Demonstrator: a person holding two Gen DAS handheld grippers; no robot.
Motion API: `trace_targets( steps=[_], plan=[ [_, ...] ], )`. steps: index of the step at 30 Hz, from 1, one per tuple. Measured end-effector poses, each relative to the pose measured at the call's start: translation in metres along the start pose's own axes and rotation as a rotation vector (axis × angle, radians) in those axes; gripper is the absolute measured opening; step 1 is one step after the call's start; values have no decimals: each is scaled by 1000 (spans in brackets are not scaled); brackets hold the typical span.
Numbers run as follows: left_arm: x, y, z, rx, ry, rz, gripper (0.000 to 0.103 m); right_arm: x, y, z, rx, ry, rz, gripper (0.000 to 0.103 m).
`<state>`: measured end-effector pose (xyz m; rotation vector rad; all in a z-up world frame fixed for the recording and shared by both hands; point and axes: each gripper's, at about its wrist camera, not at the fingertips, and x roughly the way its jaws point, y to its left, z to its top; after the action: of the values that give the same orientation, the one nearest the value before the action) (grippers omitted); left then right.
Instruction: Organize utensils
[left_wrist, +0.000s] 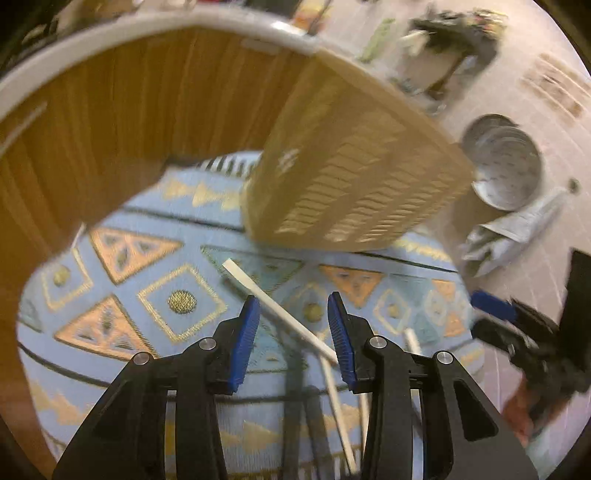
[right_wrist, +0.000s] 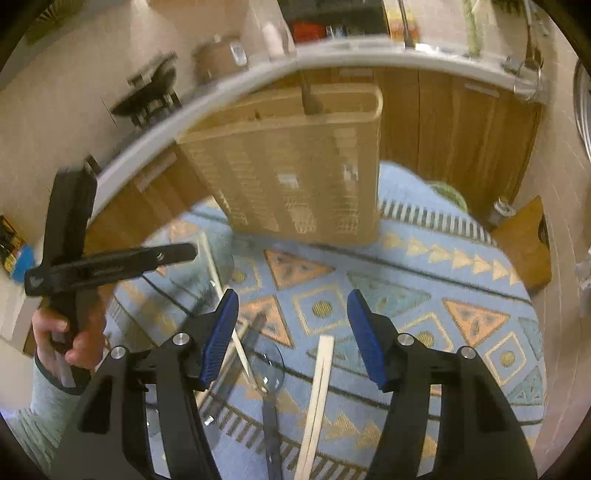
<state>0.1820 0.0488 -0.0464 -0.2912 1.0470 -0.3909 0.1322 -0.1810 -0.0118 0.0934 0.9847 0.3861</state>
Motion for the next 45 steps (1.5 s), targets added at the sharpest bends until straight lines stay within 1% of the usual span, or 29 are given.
trace_targets(
  steps=[3, 4, 5, 7, 9, 11, 14, 15, 17, 18, 19, 20, 21, 22, 23, 25, 26, 27, 29, 31, 32, 33, 35, 37, 38, 39, 41, 44, 45],
  plan=[
    [18, 13, 3, -85, 43, 7, 36, 13, -9, -3, 36, 91, 26, 57],
    [20, 15, 3, -100, 42, 3, 36, 15, -11, -4, 45, 113, 25, 54],
    [18, 16, 2, -105, 37, 0, 36, 18, -15, -6, 54, 141, 23, 49],
    [15, 16, 1, -107, 39, 1, 36, 26, -19, -12, 57, 201, 19, 45],
    [16, 14, 3, -103, 44, 16, 36, 35, -20, -21, 43, 276, 10, 37],
    [20, 7, 9, -86, 52, 48, 34, 40, -18, -30, 24, 328, 7, 36],
    [20, 2, 14, -70, 61, 72, 34, 45, -10, -41, -3, 383, -6, 35],
    [21, 3, 14, -67, 63, 82, 32, 44, -5, -44, -23, 382, -32, 35],
    [22, 2, 16, -54, 66, 115, 21, 45, 3, -47, -61, 387, -77, 34],
    [23, 2, 17, -57, 66, 135, 16, 45, 7, -48, -81, 387, -112, 28],
    [24, 2, 18, -63, 67, 138, 14, 45, 10, -49, -96, 388, -136, 26],
    [25, 2, 19, -63, 69, 150, 10, 45, 13, -50, -112, 390, -161, 18],
    [27, 2, 20, -58, 71, 162, 6, 44, 14, -51, -118, 396, -163, 13],
    [29, 3, 21, -56, 75, 162, 3, 44, 15, -52, -121, 400, -163, 12],
    [29, 3, 22, -54, 70, 157, 2, 43, 15, -53, -125, 403, -163, 12],
    [31, 3, 26, -51, 86, 125, 2, 42, 15, -54, -127, 405, -155, 12],
    [31, 6, 29, -49, 107, 96, 2, 42, 13, -54, -117, 407, -147, 11],
    [31, 4, 31, -34, 123, 93, 2, 41, 12, -53, -103, 407, -141, 11],
    [28, 5, 32, 17, 169, 105, 2, 38, 8, -52, -91, 405, -144, 11],
    [25, 4, 25, 68, 205, 132, 2, 36, 4, -45, -88, 391, -157, 11],
    [22, 4, 20, 89, 214, 139, 2, 34, 2, -37, -87, 397, -156, 11],
    [20, 3, 16, 109, 217, 153, 3, 37, 2, -35, -85, 421, -150, 11],
    [19, 0, 12, 158, 216, 169, 4, 43, 2, -32, -67, 446, -169, 11],
    [19, -4, 10, 202, 230, 189, 5, 48, 8, -26, -102, 458, -190, 11],
    [20, -8, 9, 228, 256, 200, 11, 48, 8, -25, -106, 470, -190, 11],
    [21, -12, 7, 239, 283, 200, 23, 48, 6, -23, -89, 488, -182, 12],
    [21, -18, 2, 244, 327, 215, 37, 49, 3, -20, -61, 509, -167, 12],
    [19, -26, -14, 322, 388, 270, 37, 50, -3, -14, -53, 523, -166, 12],
    [18, -27, -19, 343, 405, 278, 37, 50, -3, -13, -58, 529, -168, 14]
  ],
)
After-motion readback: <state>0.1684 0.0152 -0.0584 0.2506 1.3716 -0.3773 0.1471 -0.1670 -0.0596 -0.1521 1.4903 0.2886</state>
